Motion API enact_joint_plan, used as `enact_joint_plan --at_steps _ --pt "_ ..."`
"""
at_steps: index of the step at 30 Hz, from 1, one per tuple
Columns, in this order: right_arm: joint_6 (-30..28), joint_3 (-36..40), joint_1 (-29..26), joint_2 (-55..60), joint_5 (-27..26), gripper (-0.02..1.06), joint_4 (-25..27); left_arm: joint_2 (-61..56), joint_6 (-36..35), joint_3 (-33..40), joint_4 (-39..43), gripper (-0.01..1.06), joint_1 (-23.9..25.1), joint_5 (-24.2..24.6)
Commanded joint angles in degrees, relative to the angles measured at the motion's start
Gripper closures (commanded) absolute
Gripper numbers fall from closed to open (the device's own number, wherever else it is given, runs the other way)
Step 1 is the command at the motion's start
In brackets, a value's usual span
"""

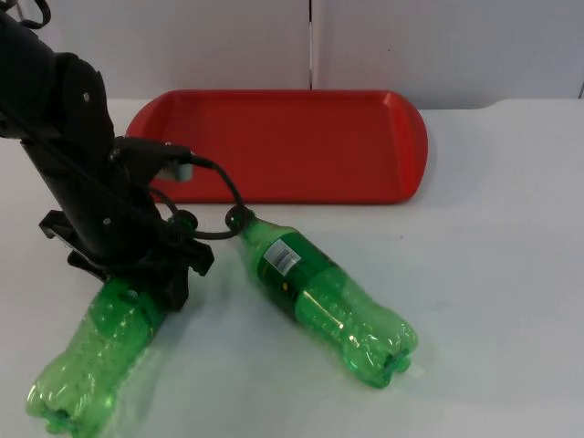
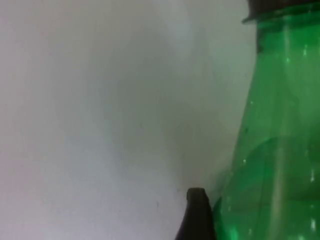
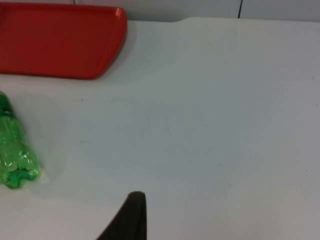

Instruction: Place the bottle upright on the tray.

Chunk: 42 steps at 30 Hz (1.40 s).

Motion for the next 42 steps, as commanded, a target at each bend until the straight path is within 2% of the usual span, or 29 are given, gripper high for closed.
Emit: enact_joint_plan --at_steps 1,2,14,25,29,30,33,34,35,39,42 --pt "-0.4 0.3 -0.3 -0.2 0.0 -0.01 -0.2 0.0 -0.1 0.3 0.0 0.91 -0.3 0.6" --pt "-0.4 0.3 -0.3 -0.2 0.0 -0.01 -0.2 0.0 -0.1 0.3 -0.3 1.05 -0.3 0.6" --pt "-0.4 0.3 -0.3 -0.2 0.0 -0.01 -0.2 -1.1 -1.4 0.3 -0.5 1.05 -0.3 0.3" --pt "-0.4 0.3 -0.3 -0.2 0.0 -0.01 -0.2 -13.4 -1.6 0.3 -1.6 1.05 -0.3 -1.7" --pt "-0.4 0.3 -0.3 -0.2 0.0 -0.01 -0.2 -22.7 0.1 0.3 -4.0 1.05 -0.3 -10.6" --pt "-0.4 0.3 -0.3 -0.2 0.0 -0.01 -0.2 -22.7 0.1 0.3 -4.0 1.05 -0.3 -10.6" --pt "-0.4 0.3 -0.3 -0.2 0.0 -0.01 -0.2 -27.0 1.9 0.3 -6.3 1.05 -0.3 -21.3" --pt "-0.4 0.3 -0.3 -0.2 0.0 -0.01 -0.2 -28.1 1.9 0.3 -6.3 1.05 -0.3 -27.1" --pt "-0.4 0.3 -0.3 -0.2 0.0 -0.01 -0.2 -28.1 1.9 0.3 -6.3 1.05 -0.3 -27.1" --pt "-0.4 0.3 -0.3 -0.2 0.0 -0.01 -0.2 -28.2 1.1 0.3 -6.3 1.05 -0.3 -39.1" --pt "-0.4 0.3 -0.3 -0.2 0.0 -0.01 -0.2 -28.0 0.4 0.3 -5.6 1.05 -0.3 -43.2"
